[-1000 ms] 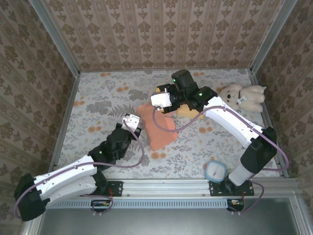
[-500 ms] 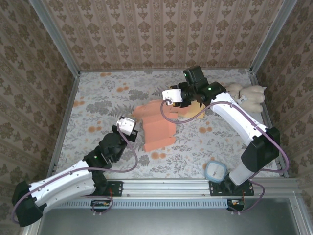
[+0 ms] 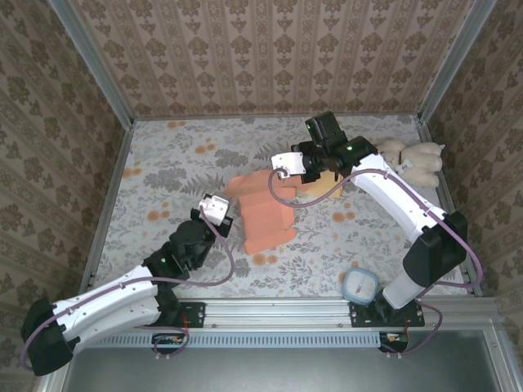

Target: Fold the paper box

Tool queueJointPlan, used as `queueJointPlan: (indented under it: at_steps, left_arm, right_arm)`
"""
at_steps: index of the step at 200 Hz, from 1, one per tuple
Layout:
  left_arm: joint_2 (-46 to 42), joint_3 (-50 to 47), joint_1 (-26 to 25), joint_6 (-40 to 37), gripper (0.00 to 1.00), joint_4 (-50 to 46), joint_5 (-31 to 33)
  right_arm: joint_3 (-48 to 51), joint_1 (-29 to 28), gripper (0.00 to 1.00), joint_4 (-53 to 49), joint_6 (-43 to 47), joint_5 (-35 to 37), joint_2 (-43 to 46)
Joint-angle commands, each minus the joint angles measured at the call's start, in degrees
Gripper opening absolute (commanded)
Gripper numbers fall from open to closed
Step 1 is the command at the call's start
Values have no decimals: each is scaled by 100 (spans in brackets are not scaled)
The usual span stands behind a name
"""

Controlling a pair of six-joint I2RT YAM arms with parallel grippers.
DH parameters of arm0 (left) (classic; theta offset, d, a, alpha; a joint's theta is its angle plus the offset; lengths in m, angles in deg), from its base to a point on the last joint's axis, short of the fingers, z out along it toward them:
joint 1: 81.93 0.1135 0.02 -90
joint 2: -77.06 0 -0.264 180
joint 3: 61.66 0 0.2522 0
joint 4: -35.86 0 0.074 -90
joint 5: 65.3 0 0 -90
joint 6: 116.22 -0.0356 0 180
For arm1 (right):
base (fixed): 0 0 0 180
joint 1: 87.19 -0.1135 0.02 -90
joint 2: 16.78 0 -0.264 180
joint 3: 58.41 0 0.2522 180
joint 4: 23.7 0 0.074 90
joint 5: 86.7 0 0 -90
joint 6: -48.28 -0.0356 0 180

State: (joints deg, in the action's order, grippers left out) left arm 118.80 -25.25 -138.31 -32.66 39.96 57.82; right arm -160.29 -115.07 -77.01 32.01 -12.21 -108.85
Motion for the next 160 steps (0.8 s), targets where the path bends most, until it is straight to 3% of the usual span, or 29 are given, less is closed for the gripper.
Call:
queueJointPlan:
  at_steps: [1,14,24,39,52,77,111,160]
  left_arm:
    - [-104,-6,136,255,5,139,-16]
    - [-121,159,229,673,27,-246,348]
    - [-160,357,299,1115,34,-701,713]
    - [-335,665,346,1795,34,-1437,1024]
    - [-536,940,351,2485,33,-1993,817]
    - [-642,1258,349,3333,31,-2168,-501]
    - [149,1488,316,4085,27,-1517,-1962]
    - [1138,2406,455,3929,21,-1995,-1217]
  right_arm:
    - [-71,11,0,-334,-40,-165,-174]
    - [-154,11,0,-367,-209,-21,-235]
    - [-204,19,0,-385,-332,184,-275]
    - [-252,19,0,-377,-432,471,-333]
    - [-303,18,0,-432,-506,623,-374]
    - [-379,27,0,-431,-701,759,-412]
    - [-435,25,0,-459,-851,786,-454]
    - [-223,22,0,-399,-903,632,-376]
